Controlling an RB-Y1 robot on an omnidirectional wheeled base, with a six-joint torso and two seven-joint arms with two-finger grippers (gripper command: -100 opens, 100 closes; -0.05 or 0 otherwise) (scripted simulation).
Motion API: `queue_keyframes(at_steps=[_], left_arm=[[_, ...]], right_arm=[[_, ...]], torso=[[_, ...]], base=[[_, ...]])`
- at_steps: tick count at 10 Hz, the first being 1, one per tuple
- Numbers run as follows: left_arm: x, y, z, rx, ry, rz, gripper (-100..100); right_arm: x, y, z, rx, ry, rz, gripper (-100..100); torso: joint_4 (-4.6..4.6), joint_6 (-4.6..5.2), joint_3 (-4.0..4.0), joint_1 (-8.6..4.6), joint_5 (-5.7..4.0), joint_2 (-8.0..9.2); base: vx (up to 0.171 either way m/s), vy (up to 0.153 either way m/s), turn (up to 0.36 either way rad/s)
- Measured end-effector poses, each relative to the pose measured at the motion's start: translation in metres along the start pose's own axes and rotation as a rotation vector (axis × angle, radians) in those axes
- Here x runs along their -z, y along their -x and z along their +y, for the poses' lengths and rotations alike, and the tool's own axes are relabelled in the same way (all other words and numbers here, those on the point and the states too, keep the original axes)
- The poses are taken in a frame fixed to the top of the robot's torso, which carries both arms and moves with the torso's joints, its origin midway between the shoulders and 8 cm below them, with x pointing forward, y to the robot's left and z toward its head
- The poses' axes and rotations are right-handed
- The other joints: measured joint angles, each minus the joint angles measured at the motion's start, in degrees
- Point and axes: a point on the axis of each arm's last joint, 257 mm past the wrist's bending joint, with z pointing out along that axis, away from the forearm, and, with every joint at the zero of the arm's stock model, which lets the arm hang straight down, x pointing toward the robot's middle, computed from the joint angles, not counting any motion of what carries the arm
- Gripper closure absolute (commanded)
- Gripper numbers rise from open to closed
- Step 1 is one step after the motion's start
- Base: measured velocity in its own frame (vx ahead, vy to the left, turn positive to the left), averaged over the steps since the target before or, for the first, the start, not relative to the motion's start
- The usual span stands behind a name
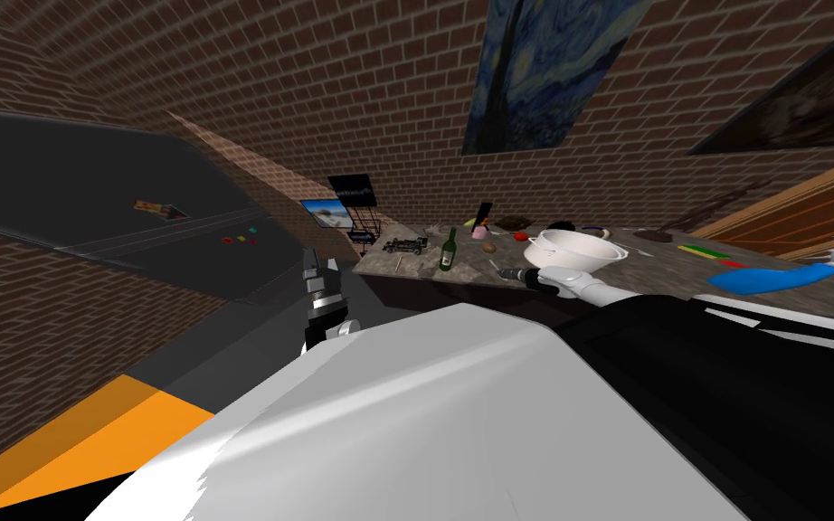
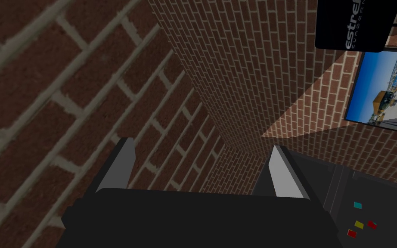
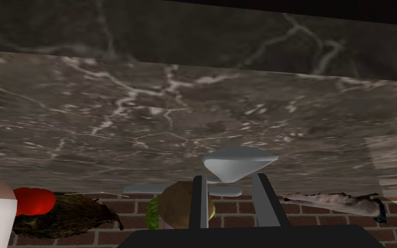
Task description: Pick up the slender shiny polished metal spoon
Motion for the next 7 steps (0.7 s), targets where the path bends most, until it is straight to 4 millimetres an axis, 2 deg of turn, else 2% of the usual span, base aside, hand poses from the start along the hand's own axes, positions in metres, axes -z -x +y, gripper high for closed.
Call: queue_keyframes(at_steps=[3, 5, 7], left_arm=[[0.0000, 0.0000, 0.0000, 0.000, 0.000, 0.000, 0], [0.0001, 0.0000, 0.0001, 0.000, 0.000, 0.000, 0], [0.0000, 0.0000, 0.0000, 0.000, 0.000, 0.000, 0]], right_arm=[[0.0056, -0.0058, 0.0008, 0.023, 0.009, 0.008, 100], [0.0080, -0.0058, 0.0024, 0.026, 0.016, 0.007, 100], [0.0111, -0.0093, 0.0027, 0.036, 0.020, 0.008, 100]], torso=[[-0.02, -0.02, -0.06, 0.03, 0.02, -0.10], [-0.04, 0.12, -0.06, 0.04, 0.02, -0.11], [-0.02, -0.01, -0.06, 0.06, 0.03, -0.11]], base=[[0.036, 0.008, -0.030], [0.063, 0.019, -0.114], [0.020, 0.005, 0.008]])
